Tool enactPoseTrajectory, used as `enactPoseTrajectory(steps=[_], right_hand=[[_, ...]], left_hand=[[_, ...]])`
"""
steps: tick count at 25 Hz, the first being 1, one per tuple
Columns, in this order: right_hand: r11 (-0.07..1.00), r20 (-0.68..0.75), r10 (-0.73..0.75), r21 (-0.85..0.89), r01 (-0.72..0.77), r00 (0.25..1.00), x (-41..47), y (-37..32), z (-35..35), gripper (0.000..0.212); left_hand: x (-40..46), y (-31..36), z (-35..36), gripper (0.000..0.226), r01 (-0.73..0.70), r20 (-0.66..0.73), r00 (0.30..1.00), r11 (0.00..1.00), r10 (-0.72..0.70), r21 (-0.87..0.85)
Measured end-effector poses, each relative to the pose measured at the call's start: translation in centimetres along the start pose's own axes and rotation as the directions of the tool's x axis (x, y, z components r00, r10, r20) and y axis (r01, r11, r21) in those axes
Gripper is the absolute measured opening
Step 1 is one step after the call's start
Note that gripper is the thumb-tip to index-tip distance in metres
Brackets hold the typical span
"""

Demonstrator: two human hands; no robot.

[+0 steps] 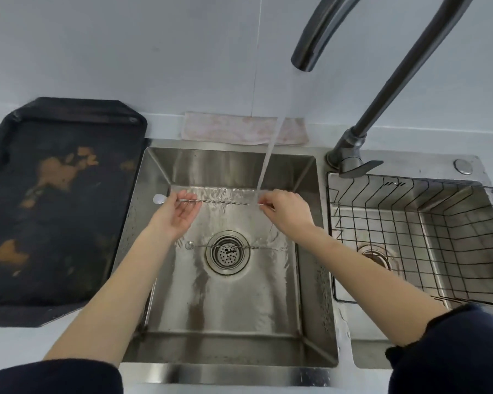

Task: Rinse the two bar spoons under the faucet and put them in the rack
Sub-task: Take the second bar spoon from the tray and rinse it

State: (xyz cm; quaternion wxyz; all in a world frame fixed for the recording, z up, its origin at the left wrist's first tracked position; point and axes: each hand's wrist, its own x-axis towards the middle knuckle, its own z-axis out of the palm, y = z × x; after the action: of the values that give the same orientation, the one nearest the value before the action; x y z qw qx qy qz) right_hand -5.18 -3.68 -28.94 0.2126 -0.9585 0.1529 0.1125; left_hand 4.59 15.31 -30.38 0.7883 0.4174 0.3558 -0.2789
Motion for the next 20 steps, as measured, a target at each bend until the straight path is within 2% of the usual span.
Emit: enactPoseTrajectory(steps=[2,5,9,11,15,20], right_hand=[[1.0,0.079,0.028,-0.003,-0.028,0.996,-0.1,0.6,2.1,0.022],[0.997,0.206,0.058,-0.059,-0.046,0.977,-0.1,1.6,4.9,0.023],[0.987,0.3,0.099,-0.147,-0.057,0.949,-0.6,2.9,8.2,0.024],[0.982,0.338,0.118,-0.18,-0.059,0.934,-0.8,3.5,9.5,0.025],[0.977,0.331,0.143,-0.195,-0.08,0.933,-0.5,4.4,11.0,0.026],[0.979,0.292,0.144,-0.18,-0.094,0.946,-0.3,4.9,11.5,0.027]], left_hand=[[1.6,-1.2,-2.0,0.024,0.088,-0.049,0.995,0.994,-0.085,0.063],[3.3,-3.5,-4.8,0.015,0.218,-0.128,0.973,0.944,-0.191,0.248],[3.6,-6.3,-7.3,0.017,0.348,-0.227,0.931,0.883,-0.286,0.315],[3.4,-7.4,-8.1,0.031,0.392,-0.276,0.91,0.855,-0.308,0.34],[4.0,-8.7,-8.9,0.016,0.464,-0.336,0.876,0.796,-0.346,0.388],[4.7,-9.6,-9.2,0.024,0.464,-0.38,0.875,0.747,-0.301,0.476]])
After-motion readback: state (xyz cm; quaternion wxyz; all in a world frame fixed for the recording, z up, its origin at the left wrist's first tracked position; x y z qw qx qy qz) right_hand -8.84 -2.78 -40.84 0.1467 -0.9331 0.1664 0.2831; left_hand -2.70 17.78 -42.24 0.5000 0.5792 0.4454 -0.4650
